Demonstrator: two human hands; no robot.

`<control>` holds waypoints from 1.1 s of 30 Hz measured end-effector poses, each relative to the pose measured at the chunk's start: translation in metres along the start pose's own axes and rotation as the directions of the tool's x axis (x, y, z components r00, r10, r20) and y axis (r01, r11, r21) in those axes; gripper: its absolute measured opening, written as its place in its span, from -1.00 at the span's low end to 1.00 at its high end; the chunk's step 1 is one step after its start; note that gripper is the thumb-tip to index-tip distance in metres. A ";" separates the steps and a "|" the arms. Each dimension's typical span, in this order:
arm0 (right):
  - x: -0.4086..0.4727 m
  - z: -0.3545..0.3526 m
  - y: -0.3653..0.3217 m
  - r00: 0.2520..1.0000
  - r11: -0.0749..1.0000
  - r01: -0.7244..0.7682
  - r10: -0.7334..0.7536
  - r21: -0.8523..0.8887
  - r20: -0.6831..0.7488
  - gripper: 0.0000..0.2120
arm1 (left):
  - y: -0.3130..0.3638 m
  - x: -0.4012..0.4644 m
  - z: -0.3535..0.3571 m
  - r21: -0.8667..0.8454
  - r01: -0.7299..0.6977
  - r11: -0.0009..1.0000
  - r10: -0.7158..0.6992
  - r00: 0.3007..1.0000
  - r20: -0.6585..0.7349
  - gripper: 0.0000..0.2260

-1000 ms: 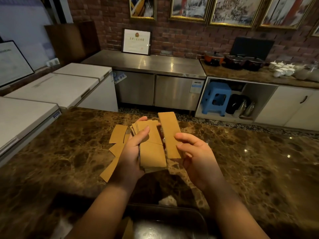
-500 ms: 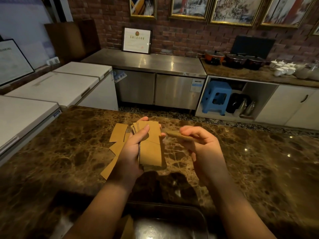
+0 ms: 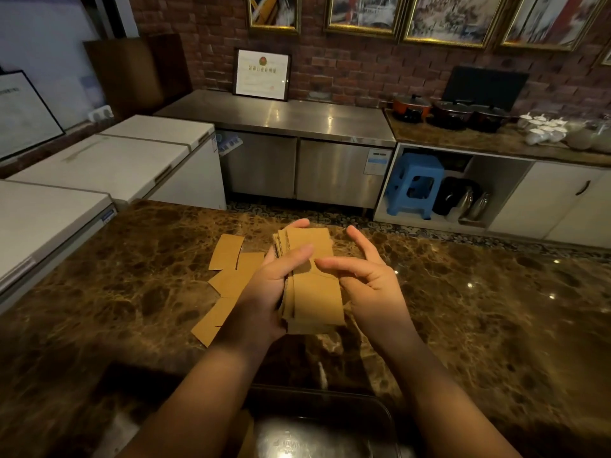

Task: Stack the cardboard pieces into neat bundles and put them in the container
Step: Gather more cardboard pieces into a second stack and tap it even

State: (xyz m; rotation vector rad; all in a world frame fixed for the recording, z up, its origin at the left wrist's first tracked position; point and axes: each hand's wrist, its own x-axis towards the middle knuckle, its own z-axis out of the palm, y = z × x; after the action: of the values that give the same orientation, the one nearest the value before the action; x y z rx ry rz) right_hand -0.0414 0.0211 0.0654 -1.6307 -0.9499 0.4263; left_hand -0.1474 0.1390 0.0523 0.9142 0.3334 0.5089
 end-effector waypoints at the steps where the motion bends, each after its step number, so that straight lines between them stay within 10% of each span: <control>1: 0.000 0.000 -0.001 1.000 1.000 -0.012 0.012 -0.012 0.024 -0.36 | -0.003 0.002 0.000 0.003 -0.009 1.000 0.009 1.000 0.007 -0.50; 9: -0.008 -0.005 0.001 0.888 0.719 -0.445 0.429 0.534 0.164 -0.75 | -0.012 0.017 0.010 -0.015 -0.214 0.977 0.211 0.972 -0.107 -0.49; 12: -0.011 -0.006 0.010 0.748 0.477 -0.651 0.533 0.591 0.394 -0.57 | -0.016 0.023 0.016 0.123 -0.338 0.933 0.347 0.936 -0.063 -0.44; 15: -0.007 -0.009 0.020 0.760 0.393 -0.626 0.502 0.674 0.412 -0.52 | -0.024 0.028 0.019 0.285 -0.386 0.878 0.397 0.918 0.019 -0.36; 19: -0.002 -0.024 0.035 0.854 0.518 -0.505 0.418 0.690 0.312 -0.55 | -0.032 0.039 0.015 0.273 -0.315 0.909 0.300 0.949 0.097 -0.23; 23: 0.003 -0.041 0.057 0.966 0.953 -0.239 0.254 0.188 -0.057 -0.62 | -0.037 0.049 0.011 0.244 -0.225 0.943 0.242 0.970 -0.040 -0.11; 28: 0.002 -0.040 0.089 0.987 0.993 -0.112 0.107 -0.042 -0.119 -0.53 | -0.061 0.065 0.018 0.343 0.000 0.939 0.069 0.979 -0.190 -0.57; 33: -0.004 -0.028 0.125 0.967 0.970 -0.203 0.220 0.135 -0.131 -0.51 | -0.099 0.089 0.007 0.315 0.172 0.934 -0.046 0.929 -0.368 -0.75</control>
State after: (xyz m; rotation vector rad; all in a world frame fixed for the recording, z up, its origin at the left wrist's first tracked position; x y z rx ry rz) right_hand 0.0204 -0.0034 -0.0438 -1.6345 -0.6309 0.4939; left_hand -0.0431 0.1331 -0.0296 1.1328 0.8211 0.5201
